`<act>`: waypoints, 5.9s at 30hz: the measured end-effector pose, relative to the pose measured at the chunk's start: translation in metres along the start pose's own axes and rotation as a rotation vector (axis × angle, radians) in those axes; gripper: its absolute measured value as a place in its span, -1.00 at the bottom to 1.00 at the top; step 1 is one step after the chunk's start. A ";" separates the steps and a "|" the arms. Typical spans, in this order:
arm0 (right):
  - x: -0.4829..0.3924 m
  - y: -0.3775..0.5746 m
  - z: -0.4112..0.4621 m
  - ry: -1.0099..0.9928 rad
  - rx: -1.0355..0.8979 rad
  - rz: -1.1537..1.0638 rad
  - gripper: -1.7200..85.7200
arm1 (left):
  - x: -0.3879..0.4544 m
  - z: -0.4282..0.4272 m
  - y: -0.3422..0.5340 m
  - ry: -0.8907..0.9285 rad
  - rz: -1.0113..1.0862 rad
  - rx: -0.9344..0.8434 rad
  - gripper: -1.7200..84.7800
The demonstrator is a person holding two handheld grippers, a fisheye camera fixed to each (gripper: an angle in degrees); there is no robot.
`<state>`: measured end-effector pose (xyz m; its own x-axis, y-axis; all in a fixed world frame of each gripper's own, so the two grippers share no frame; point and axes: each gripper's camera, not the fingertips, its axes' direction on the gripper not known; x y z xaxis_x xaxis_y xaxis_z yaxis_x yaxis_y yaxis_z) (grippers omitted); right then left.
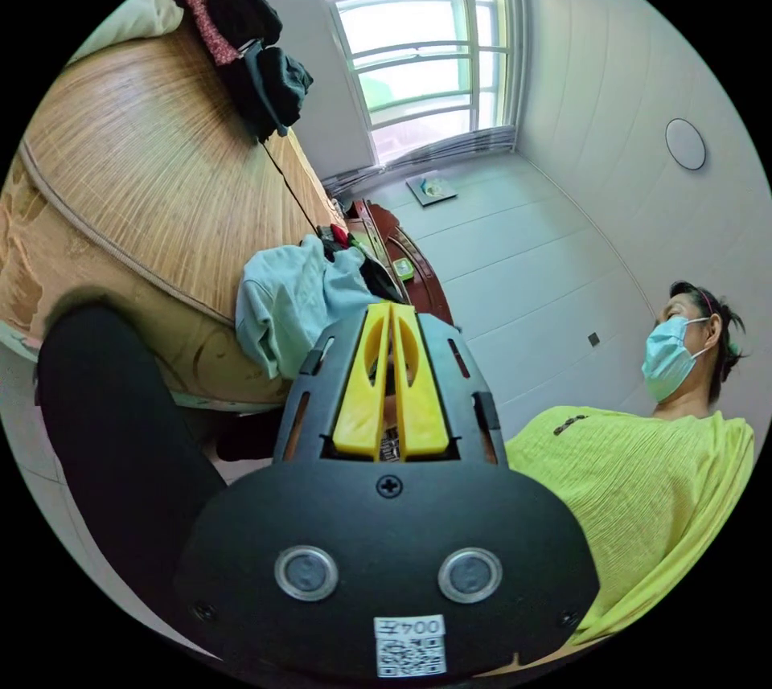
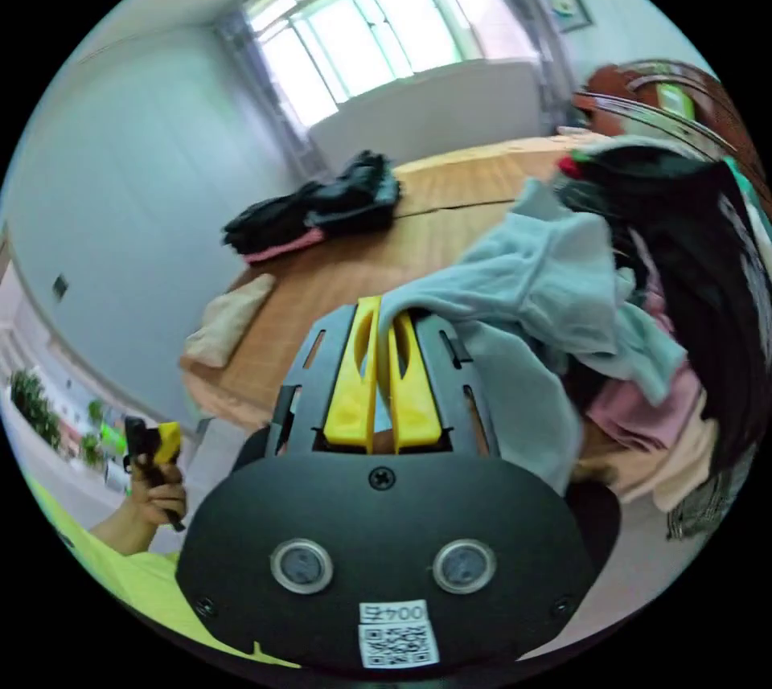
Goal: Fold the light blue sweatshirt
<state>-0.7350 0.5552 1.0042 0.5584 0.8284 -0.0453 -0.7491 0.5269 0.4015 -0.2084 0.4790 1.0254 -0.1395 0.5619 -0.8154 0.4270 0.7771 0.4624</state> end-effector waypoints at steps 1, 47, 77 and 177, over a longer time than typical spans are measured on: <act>-0.022 -0.006 0.001 -0.055 -0.003 -0.042 -0.95 | -0.001 -0.002 0.000 -0.019 0.008 -0.003 -0.96; 0.003 0.042 0.075 -0.854 -0.603 -0.287 -0.81 | -0.102 -0.034 -0.084 -0.409 0.005 -0.092 -0.39; 0.022 0.059 0.067 0.385 -0.431 -0.364 -0.98 | -0.250 0.180 -0.465 -0.902 0.115 -0.494 -0.48; -0.048 0.201 -0.359 0.241 1.014 -0.423 -0.91 | 0.682 -0.600 0.088 -0.802 1.162 0.691 -0.91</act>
<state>-1.0404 0.6900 0.7591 0.5333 0.6924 -0.4860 0.1822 0.4670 0.8653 -0.8021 1.1006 0.7185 0.9395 0.2708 -0.2101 0.3007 -0.3575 0.8841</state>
